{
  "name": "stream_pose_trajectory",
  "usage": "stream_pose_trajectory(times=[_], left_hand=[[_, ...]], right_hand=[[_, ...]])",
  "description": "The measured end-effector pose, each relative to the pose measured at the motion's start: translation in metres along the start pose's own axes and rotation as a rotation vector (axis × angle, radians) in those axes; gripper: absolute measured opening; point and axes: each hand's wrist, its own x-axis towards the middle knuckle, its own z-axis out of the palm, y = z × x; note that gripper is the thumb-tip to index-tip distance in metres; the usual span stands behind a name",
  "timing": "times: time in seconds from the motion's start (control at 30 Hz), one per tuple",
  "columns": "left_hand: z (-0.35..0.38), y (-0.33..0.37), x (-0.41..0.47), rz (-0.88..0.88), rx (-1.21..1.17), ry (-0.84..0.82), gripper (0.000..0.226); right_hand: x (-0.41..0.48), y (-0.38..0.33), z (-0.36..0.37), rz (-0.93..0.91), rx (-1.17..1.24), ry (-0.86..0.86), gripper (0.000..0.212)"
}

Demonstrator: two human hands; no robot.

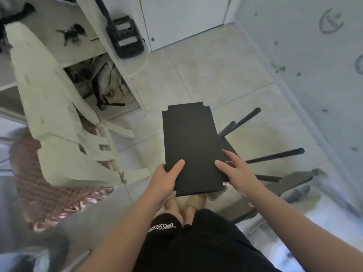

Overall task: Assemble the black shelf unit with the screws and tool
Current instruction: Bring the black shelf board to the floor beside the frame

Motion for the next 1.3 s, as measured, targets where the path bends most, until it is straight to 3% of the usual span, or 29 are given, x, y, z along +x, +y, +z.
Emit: stream_pose_trajectory(times=[0.17,0.33,0.6,0.73,0.87,1.07,1.3], left_hand=[[0.008,-0.058,0.099,-0.212,-0.044,0.049,0.06],[0.012,-0.133,0.226,-0.344,0.006,0.064,0.065],[0.036,-0.235,0.433,-0.371,-0.036,0.084,0.057],[0.061,-0.271,0.512,-0.35,-0.033,0.071,0.049],[0.085,-0.297,0.569,-0.312,-0.044,0.038,0.037],[0.108,-0.321,0.613,-0.243,0.04,0.069,0.041],[0.123,-0.341,0.642,-0.277,0.063,0.057,0.039]], right_hand=[[0.098,0.053,0.025,0.161,-0.004,0.014,0.028],[0.222,0.133,0.046,0.28,-0.065,0.044,0.048],[0.415,0.27,0.055,0.35,-0.061,0.03,0.035],[0.489,0.319,0.043,0.335,-0.118,0.048,0.042],[0.545,0.35,0.025,0.318,-0.212,0.066,0.045],[0.593,0.371,0.016,0.277,-0.494,0.054,0.044],[0.617,0.386,0.019,0.367,-0.461,0.021,0.043]])
